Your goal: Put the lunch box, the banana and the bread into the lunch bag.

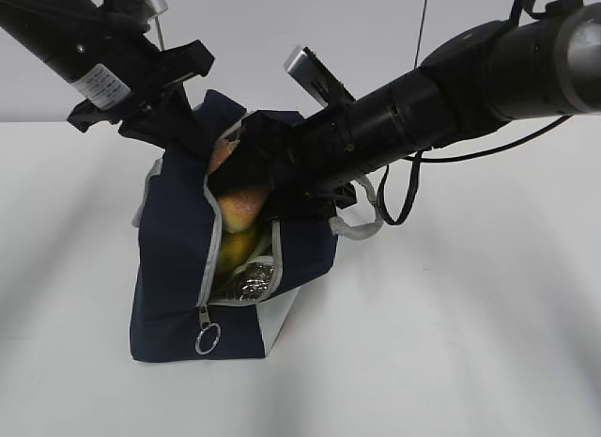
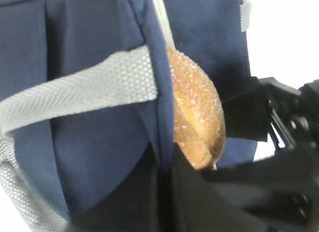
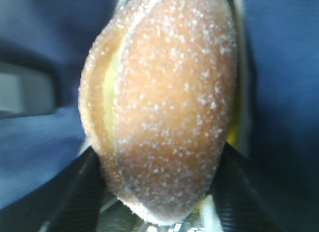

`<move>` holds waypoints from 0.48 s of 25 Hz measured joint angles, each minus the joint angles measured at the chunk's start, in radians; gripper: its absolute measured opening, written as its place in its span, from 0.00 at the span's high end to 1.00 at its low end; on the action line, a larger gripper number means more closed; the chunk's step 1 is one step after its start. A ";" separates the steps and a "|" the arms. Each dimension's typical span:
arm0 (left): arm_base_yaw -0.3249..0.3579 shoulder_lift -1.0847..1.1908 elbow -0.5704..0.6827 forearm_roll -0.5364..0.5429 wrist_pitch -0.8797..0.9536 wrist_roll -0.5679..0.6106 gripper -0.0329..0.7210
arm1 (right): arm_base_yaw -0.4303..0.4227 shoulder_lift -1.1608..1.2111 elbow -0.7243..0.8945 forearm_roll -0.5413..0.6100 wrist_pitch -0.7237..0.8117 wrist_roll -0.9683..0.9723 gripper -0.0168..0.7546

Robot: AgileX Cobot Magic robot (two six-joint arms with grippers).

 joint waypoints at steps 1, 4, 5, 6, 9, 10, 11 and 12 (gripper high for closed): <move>0.000 0.000 0.000 0.000 -0.001 0.000 0.96 | 0.000 0.000 0.000 0.011 0.007 -0.008 0.25; 0.000 0.000 0.000 0.001 -0.002 0.000 0.96 | -0.002 0.000 0.000 0.034 0.029 -0.023 0.14; 0.000 0.000 0.000 0.001 -0.002 0.001 0.96 | -0.004 0.000 0.000 0.034 0.039 -0.026 0.14; 0.000 0.000 0.000 0.001 -0.002 0.001 0.96 | -0.009 0.000 -0.002 0.032 0.050 -0.026 0.14; 0.000 0.000 0.000 0.001 -0.002 0.002 0.96 | -0.029 0.000 -0.010 0.008 0.072 -0.028 0.17; 0.000 0.000 0.000 0.000 -0.002 0.003 0.96 | -0.039 -0.004 -0.010 -0.004 0.075 -0.028 0.18; 0.000 0.000 0.000 0.000 -0.002 0.003 0.96 | -0.052 -0.013 -0.010 -0.019 0.074 -0.028 0.18; 0.000 0.000 0.000 0.000 -0.002 0.003 0.96 | -0.062 -0.021 -0.010 -0.029 0.074 -0.028 0.19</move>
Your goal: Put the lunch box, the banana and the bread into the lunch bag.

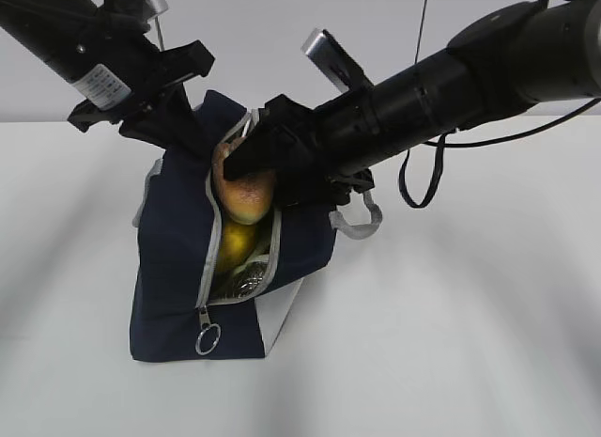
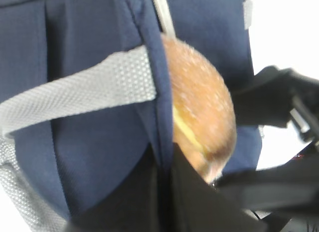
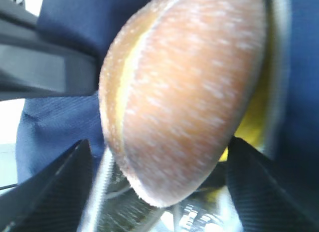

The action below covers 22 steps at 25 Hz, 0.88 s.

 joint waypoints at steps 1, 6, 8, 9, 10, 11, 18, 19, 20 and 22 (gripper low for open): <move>0.000 0.000 0.000 0.000 0.000 0.001 0.96 | -0.010 -0.006 0.000 -0.008 0.002 0.000 0.19; 0.000 0.000 0.000 -0.001 0.000 0.002 0.96 | -0.045 -0.047 -0.002 -0.037 0.005 -0.002 0.20; 0.000 0.000 0.000 -0.001 0.000 0.002 0.96 | -0.047 -0.054 -0.002 -0.038 0.015 -0.002 0.20; 0.000 0.000 0.000 -0.001 0.000 0.003 0.96 | -0.049 -0.054 -0.002 -0.038 0.023 -0.002 0.21; 0.000 0.000 0.000 -0.001 0.000 0.004 0.96 | -0.051 -0.054 -0.002 -0.042 0.025 -0.002 0.21; 0.000 0.000 0.000 -0.001 0.000 0.004 0.96 | -0.053 -0.056 -0.002 -0.050 0.027 -0.002 0.21; 0.000 0.000 0.000 -0.001 0.001 0.005 0.96 | -0.107 -0.090 -0.002 -0.128 0.020 0.004 0.21; 0.000 0.000 0.000 -0.001 0.001 0.005 0.96 | -0.117 -0.092 -0.002 -0.134 0.018 0.004 0.21; 0.000 0.000 0.000 -0.001 0.001 0.005 0.96 | -0.128 -0.092 -0.002 -0.138 0.018 0.004 0.21; 0.000 0.000 0.000 -0.001 0.001 0.006 0.96 | -0.136 -0.092 -0.002 -0.150 0.018 0.008 0.21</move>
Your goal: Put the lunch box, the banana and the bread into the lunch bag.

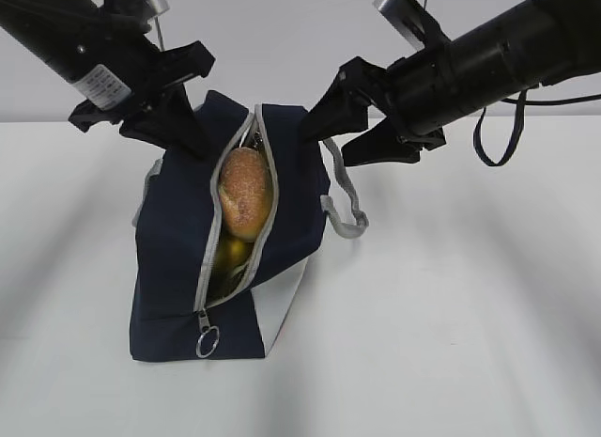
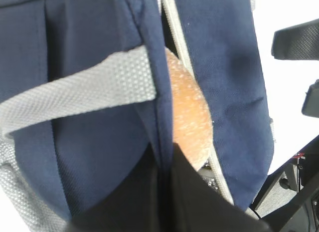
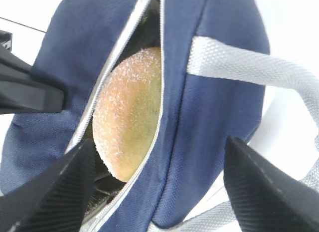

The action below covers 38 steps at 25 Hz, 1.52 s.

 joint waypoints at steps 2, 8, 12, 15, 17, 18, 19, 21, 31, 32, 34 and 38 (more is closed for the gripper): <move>0.000 0.000 0.000 0.000 0.000 0.002 0.96 | -0.002 0.000 0.000 -0.019 0.000 0.002 0.21; 0.000 0.000 0.000 0.000 0.000 0.002 0.96 | -0.002 0.006 0.000 -0.037 0.014 0.004 0.25; 0.000 0.000 0.000 0.000 0.000 0.002 0.96 | -0.002 0.029 0.000 -0.037 0.030 0.004 0.30; 0.000 0.000 0.000 0.000 -0.001 0.003 0.96 | -0.002 0.045 0.000 -0.037 0.041 0.004 0.33; 0.000 0.000 0.000 0.000 -0.001 0.003 0.96 | 0.002 0.057 0.000 -0.032 0.042 0.004 0.33; 0.000 0.000 0.000 0.000 -0.002 0.003 0.96 | 0.006 0.064 0.000 -0.029 0.043 0.004 0.33; 0.000 0.000 0.000 0.000 -0.002 0.003 0.96 | 0.008 0.073 0.000 -0.025 0.046 0.004 0.33; 0.000 0.000 0.000 0.000 -0.004 0.003 0.96 | 0.014 0.087 0.000 -0.022 0.048 0.004 0.34; 0.000 0.000 0.000 -0.005 -0.006 0.005 0.96 | 0.017 0.104 0.000 -0.001 0.060 0.004 0.95; 0.000 0.000 0.000 -0.011 -0.006 0.005 0.96 | 0.017 0.102 0.000 0.003 0.063 0.004 0.97; 0.000 0.000 0.000 -0.033 -0.007 0.006 0.96 | 0.017 0.085 0.000 0.005 0.064 0.010 0.98; -0.004 0.000 0.000 -0.126 -0.020 0.010 0.96 | 0.010 0.011 0.000 -0.036 0.074 0.052 0.98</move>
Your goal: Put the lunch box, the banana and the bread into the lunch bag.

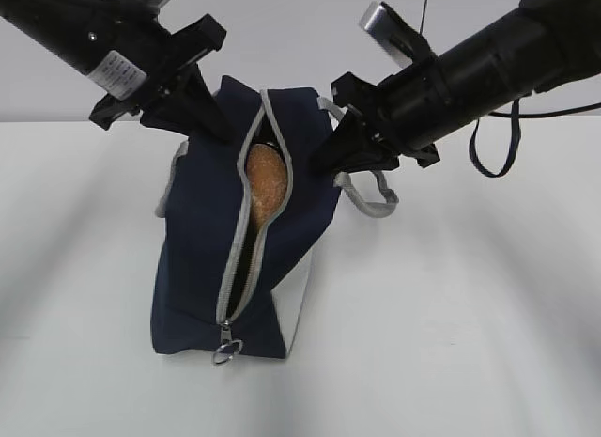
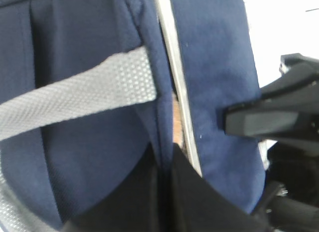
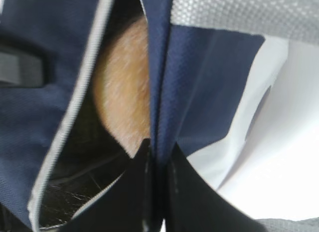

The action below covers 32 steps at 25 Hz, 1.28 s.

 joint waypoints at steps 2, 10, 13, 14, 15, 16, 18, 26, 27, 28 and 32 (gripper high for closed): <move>-0.012 0.000 0.000 -0.040 -0.016 0.003 0.96 | -0.007 -0.037 0.000 -0.045 0.009 0.034 0.98; -0.116 0.002 0.000 -0.105 -0.131 0.004 0.96 | -0.015 -0.114 -0.094 -0.336 0.064 0.202 0.98; -0.137 0.004 0.000 -0.109 -0.186 0.004 0.96 | -0.015 -0.114 -0.137 -0.424 0.074 0.241 0.98; -0.140 0.004 0.000 -0.113 -0.199 0.005 0.96 | -0.015 -0.114 -0.144 -0.440 0.074 0.248 0.98; -0.141 0.004 0.000 -0.114 -0.213 0.005 0.96 | -0.016 -0.114 -0.146 -0.451 0.074 0.253 0.98; -0.142 0.004 0.000 -0.114 -0.226 0.005 0.96 | -0.018 -0.112 -0.148 -0.456 0.072 0.255 0.98; -0.142 0.004 0.000 -0.114 -0.252 0.005 0.96 | -0.018 -0.099 -0.148 -0.460 0.061 0.256 0.98; -0.142 0.036 0.000 -0.114 -0.294 0.006 0.96 | -0.018 -0.043 -0.154 -0.460 0.039 0.260 0.98; -0.142 0.041 0.000 -0.110 -0.294 0.006 0.96 | -0.018 -0.039 -0.154 -0.460 0.038 0.260 0.98; -0.142 0.045 0.000 -0.104 -0.294 0.006 0.96 | -0.018 -0.035 -0.154 -0.460 0.034 0.260 0.98; -0.142 0.063 0.000 -0.096 -0.293 0.007 0.96 | -0.018 -0.026 -0.154 -0.460 0.030 0.260 0.94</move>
